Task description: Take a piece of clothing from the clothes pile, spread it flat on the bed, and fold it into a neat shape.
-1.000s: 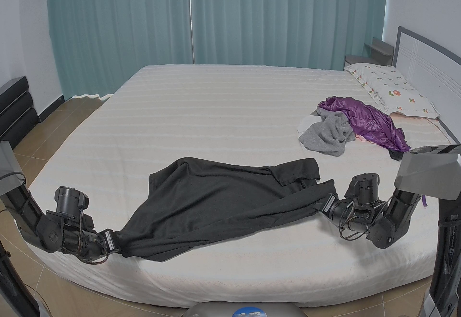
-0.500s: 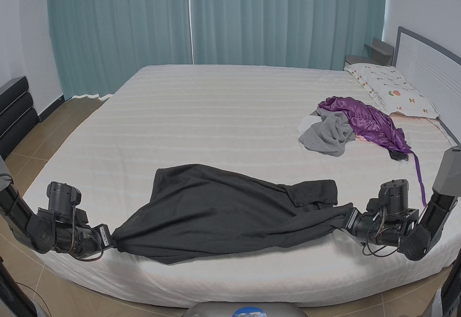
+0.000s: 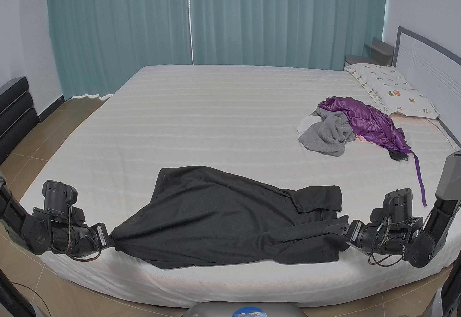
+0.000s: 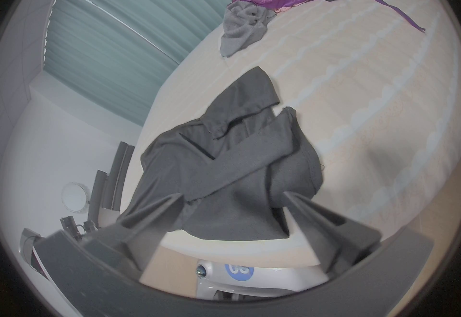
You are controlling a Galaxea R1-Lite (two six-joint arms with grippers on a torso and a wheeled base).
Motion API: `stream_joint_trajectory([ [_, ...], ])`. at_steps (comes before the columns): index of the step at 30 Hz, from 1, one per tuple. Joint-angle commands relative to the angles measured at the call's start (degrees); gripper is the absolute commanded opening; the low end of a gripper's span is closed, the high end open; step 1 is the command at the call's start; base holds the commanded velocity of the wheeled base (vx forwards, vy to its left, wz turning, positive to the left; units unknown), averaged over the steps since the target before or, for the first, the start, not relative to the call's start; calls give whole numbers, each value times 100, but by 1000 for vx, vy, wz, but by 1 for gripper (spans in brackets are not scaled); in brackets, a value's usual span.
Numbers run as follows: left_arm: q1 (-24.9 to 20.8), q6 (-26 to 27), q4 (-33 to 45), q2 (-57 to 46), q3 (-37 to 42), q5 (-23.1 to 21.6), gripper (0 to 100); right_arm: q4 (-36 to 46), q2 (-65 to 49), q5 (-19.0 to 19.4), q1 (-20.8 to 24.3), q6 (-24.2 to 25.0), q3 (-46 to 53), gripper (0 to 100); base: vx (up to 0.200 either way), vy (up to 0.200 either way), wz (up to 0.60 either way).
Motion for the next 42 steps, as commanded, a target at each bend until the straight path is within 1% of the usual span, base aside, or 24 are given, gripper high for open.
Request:
stream_joint_trajectory([
  [1,-7,-3,-7,11,4,-6,0,-93,494,-9,-173,-157,-8,100,0,0,0],
  [5,-7,-3,-7,20,4,-6,0,-189,749,-27,-349,-166,-61,100,0,0,0],
  [8,-7,6,-16,38,-5,-6,0,-365,1030,-36,-674,-184,-193,100,0,0,0],
  [11,-7,6,-16,38,-5,-6,0,-383,1215,-27,-833,-192,-377,100,0,0,0],
  [15,-7,-3,-16,47,-5,-15,0,-374,1435,26,-885,-157,-650,100,0,0,0],
  [16,-7,-3,-16,47,-5,-15,0,-374,1479,52,-877,-140,-729,0,0,0,0],
  [18,-7,-3,-16,47,-5,-15,0,-374,1566,70,-859,-122,-852,0,0,0,0],
  [25,-7,6,-43,170,-13,-15,0,-295,1865,114,-815,-113,-1748,0,0,0,0],
  [35,-7,6,-51,205,-5,-15,0,-286,1988,8,-806,-78,-3216,0,0,0,0],
  [40,-7,6,-51,214,-5,-15,0,-286,2533,-378,-674,-140,-4034,0,0,0,0],
  [41,-16,6,-51,214,-5,-24,0,-286,2577,-405,-674,-149,-4077,0,0,0,0],
  [42,-16,6,-51,214,-13,-24,0,-295,2771,-528,-666,-192,-4368,0,0,0,0],
])
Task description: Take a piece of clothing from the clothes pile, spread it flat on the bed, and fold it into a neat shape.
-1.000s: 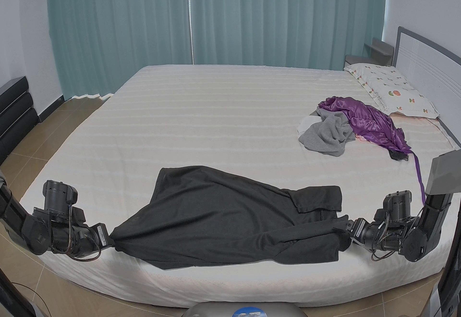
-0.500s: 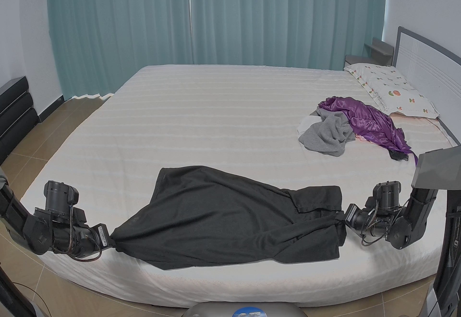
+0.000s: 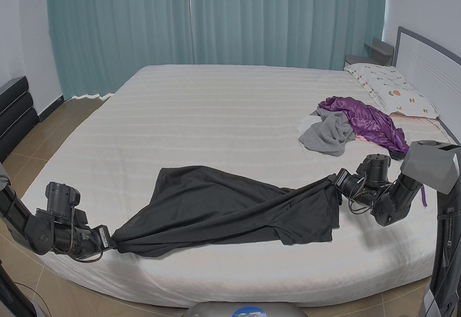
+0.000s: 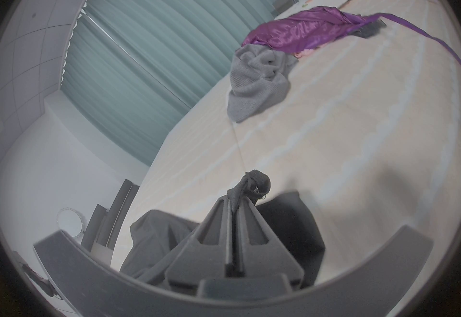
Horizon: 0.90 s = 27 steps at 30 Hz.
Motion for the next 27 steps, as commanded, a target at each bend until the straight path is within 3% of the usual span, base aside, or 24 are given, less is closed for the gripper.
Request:
stream_joint_trajectory([
  [1,-2,-3,-3,28,-4,-5,0,1,711,-315,115,-74,-889,0,0,0,0],
  [3,-2,-3,-3,37,-4,-5,0,-26,914,-403,115,-83,-1179,0,0,0,0],
  [4,-2,-3,-3,37,-4,-5,0,-26,914,-403,115,-83,-1179,100,0,0,0],
  [10,-2,-3,-3,37,5,-5,0,-254,896,-491,45,-101,-1179,100,0,0,0],
  [17,-20,-3,-3,28,5,-14,0,-333,-308,-8,-122,-30,184,100,0,0,0],
  [25,-20,-3,-3,20,5,-14,0,-527,-1266,379,185,-30,1933,100,0,0,0],
  [27,-20,-3,-3,20,5,-14,0,-527,-1275,388,203,-30,1985,100,0,0,0],
])
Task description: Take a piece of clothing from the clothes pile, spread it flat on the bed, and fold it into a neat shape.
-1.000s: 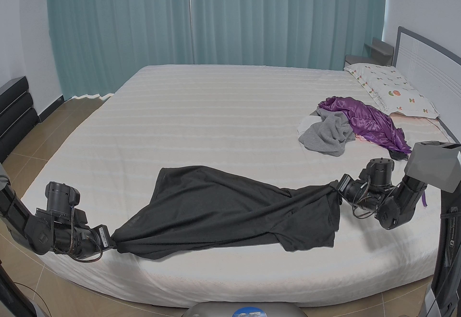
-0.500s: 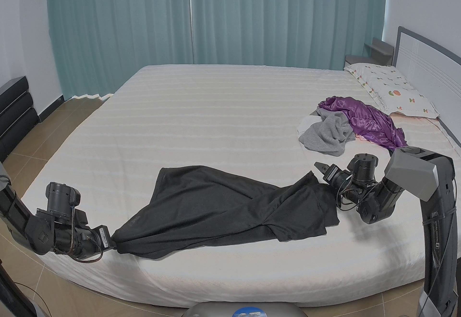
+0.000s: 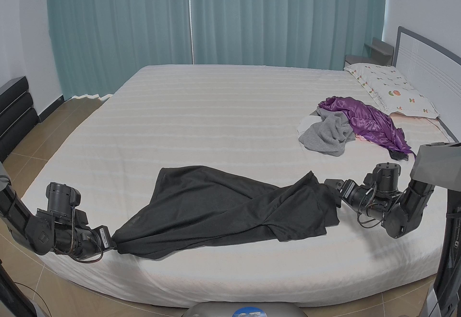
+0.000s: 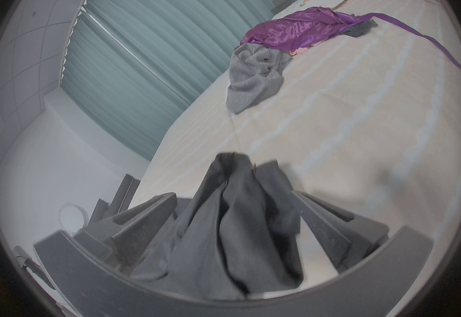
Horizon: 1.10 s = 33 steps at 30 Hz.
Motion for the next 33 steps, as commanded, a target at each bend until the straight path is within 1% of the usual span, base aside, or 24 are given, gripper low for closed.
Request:
stream_joint_trajectory([
  [1,-3,-3,-3,-2,0,-3,0,-61,-770,195,187,9,761,100,0,0,0],
  [2,-3,-3,-3,6,0,-3,0,-70,-849,239,495,26,1306,100,0,0,0],
  [3,-3,-3,-3,6,0,-3,0,-70,-849,239,495,26,1306,100,0,0,0],
  [4,-3,-3,-3,-2,0,-3,0,-79,-797,239,618,26,1464,100,0,0,0],
  [6,-3,-3,-3,-2,0,-3,0,-61,-753,248,706,61,1579,100,0,0,0],
  [15,-3,-3,6,-2,0,-3,0,-79,-146,239,890,123,1517,100,0,0,0],
  [19,-3,-3,6,6,0,-3,0,-79,56,230,882,132,1245,100,0,0,0],
  [20,-3,-12,-3,15,0,-3,0,-79,73,230,882,132,1192,0,0,0,0],
  [26,-3,-12,6,6,0,-3,0,-70,65,204,899,220,1104,0,0,0,0],
  [33,-3,-3,15,-2,18,6,0,-87,-278,195,882,255,1526,0,0,0,0],
])
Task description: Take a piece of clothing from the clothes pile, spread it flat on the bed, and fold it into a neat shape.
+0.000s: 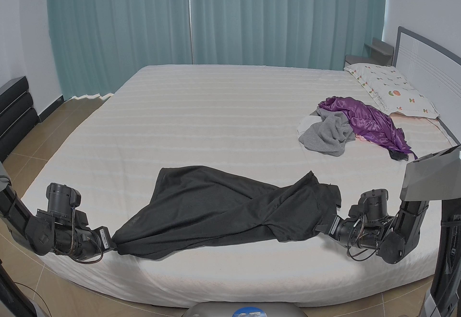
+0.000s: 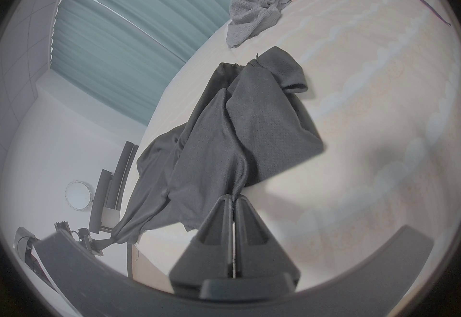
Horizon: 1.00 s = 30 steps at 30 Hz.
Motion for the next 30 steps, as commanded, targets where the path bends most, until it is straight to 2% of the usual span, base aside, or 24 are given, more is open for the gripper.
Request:
stream_joint_trajectory([
  [1,2,10,-1,-5,13,7,0,-11,-383,41,-35,20,396,0,0,0,0],
  [6,2,54,8,-5,22,16,0,-11,-1086,111,-87,11,1143,0,0,0,0],
  [11,2,185,8,-5,84,16,0,-2,-1798,560,-166,-33,2031,0,0,0,0],
  [15,2,335,17,-40,163,24,0,139,-2132,595,-166,-51,2417,0,0,0,0],
  [17,2,361,17,-49,180,24,0,411,-2299,595,-184,-51,2417,0,0,0,0],
  [19,2,440,17,-49,224,24,0,1246,-2712,621,-245,-174,2417,0,0,0,0],
  [26,-24,546,26,-40,286,24,0,3030,-3415,744,53,-692,2417,0,0,0,0],
  [30,-50,590,17,-14,321,24,0,3558,-3415,718,212,-903,2417,0,0,0,0],
])
